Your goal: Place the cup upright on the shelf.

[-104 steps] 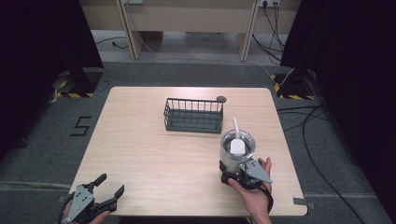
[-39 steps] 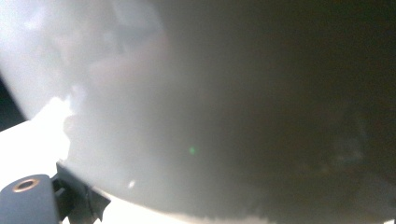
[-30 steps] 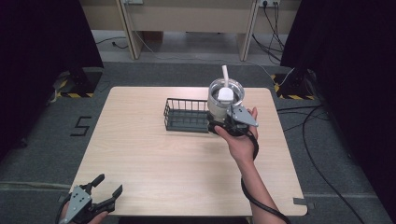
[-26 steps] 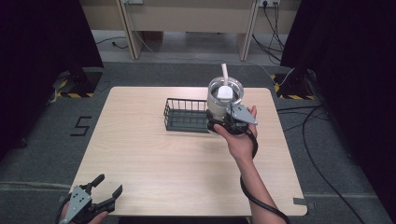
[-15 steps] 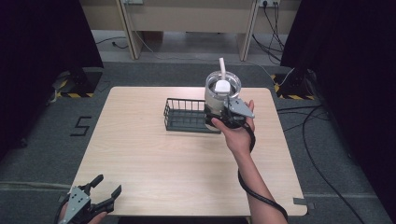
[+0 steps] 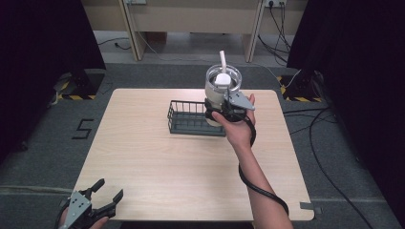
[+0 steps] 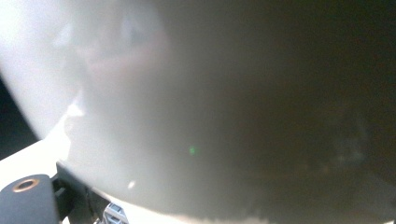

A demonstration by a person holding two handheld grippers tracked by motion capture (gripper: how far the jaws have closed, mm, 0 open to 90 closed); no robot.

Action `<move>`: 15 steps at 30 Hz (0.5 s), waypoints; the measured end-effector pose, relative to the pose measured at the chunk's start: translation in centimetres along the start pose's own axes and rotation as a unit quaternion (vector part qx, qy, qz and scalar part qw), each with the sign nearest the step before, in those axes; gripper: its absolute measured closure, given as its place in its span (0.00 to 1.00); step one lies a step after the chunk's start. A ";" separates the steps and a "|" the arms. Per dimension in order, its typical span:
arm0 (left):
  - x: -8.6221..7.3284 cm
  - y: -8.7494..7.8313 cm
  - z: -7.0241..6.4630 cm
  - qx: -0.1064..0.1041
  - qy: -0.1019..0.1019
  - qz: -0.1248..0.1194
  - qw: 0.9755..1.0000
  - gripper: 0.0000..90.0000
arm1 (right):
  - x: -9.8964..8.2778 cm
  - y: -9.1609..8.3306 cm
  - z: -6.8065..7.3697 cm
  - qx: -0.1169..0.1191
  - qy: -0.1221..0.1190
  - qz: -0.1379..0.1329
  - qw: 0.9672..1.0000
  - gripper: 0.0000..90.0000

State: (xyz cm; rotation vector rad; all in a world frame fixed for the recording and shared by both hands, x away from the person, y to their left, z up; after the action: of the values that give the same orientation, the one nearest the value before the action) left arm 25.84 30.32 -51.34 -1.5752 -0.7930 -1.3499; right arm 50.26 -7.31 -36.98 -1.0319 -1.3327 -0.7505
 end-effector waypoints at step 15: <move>-0.1 0.0 0.0 -0.001 0.000 0.003 1.000 0.25 | 0.8 2.6 0.3 -0.003 0.007 0.006 1.000 0.11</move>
State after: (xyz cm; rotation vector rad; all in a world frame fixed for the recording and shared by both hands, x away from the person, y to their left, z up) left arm 25.84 30.27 -51.47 -1.5779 -0.7873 -1.3460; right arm 52.55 -5.91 -36.65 -1.0355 -1.3116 -0.7523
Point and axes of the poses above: each handheld gripper's, and its own axes: y roughly forward along the jaws, x roughly out of its top, z roughly to its left, the point moved 4 cm from there along y, roughly forward along the jaws, and after that the axes turned 2 degrees about -y, right-handed, at the moved point
